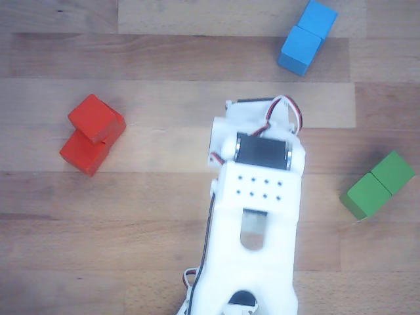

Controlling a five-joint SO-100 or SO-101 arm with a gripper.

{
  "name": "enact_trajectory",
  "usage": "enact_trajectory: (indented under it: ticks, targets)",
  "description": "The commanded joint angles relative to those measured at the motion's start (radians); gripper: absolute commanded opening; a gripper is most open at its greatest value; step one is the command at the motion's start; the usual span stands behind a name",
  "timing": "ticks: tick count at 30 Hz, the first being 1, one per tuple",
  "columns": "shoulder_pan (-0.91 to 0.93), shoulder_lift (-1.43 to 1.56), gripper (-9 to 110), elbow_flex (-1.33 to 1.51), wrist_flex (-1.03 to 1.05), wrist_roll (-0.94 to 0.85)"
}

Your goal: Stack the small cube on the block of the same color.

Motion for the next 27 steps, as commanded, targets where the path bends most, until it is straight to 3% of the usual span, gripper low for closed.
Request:
enact_trajectory:
  ticks: [1, 8, 16, 27]
  targets:
    - [-0.009, 0.229, 0, 0.106, -0.011, 0.003]
    - [-0.04, 0.506, 0, 0.273, 0.005, -0.003]
    - [-0.064, 0.842, 0, 0.385, 0.199, 0.008]
    - [-0.064, 1.127, 0, 0.436, 0.411, 0.186]
